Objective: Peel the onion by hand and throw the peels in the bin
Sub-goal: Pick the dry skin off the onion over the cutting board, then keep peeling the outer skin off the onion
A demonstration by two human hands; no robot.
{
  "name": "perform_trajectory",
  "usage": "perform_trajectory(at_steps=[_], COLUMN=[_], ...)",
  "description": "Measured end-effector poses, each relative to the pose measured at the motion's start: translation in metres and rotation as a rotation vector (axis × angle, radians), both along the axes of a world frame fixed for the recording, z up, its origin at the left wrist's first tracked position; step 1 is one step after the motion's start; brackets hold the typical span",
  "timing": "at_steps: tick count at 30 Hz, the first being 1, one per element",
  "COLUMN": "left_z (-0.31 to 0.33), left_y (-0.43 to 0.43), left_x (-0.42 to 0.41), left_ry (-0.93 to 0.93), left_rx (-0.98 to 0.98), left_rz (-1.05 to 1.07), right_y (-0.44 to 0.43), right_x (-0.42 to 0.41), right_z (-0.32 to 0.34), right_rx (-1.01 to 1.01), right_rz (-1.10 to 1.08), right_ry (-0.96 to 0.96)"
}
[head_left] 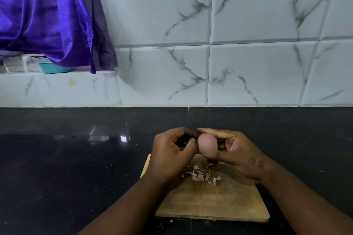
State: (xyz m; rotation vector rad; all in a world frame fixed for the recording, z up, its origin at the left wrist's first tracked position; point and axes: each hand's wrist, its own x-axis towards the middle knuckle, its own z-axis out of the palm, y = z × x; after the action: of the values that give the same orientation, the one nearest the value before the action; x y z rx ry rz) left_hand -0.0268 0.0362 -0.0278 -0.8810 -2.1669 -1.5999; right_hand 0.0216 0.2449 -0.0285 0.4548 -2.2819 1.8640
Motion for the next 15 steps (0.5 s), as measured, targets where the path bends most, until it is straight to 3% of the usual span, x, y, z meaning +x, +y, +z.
perform_trajectory(at_steps=[15], left_z=[0.0002], left_y=[0.0009], left_x=[0.0018], left_ry=[0.015], left_rx=[0.003], left_rz=[-0.044], right_y=[0.0018], right_x=[0.001], right_z=[0.0014], right_rx=[-0.013], right_rz=[-0.017], right_ry=[0.012])
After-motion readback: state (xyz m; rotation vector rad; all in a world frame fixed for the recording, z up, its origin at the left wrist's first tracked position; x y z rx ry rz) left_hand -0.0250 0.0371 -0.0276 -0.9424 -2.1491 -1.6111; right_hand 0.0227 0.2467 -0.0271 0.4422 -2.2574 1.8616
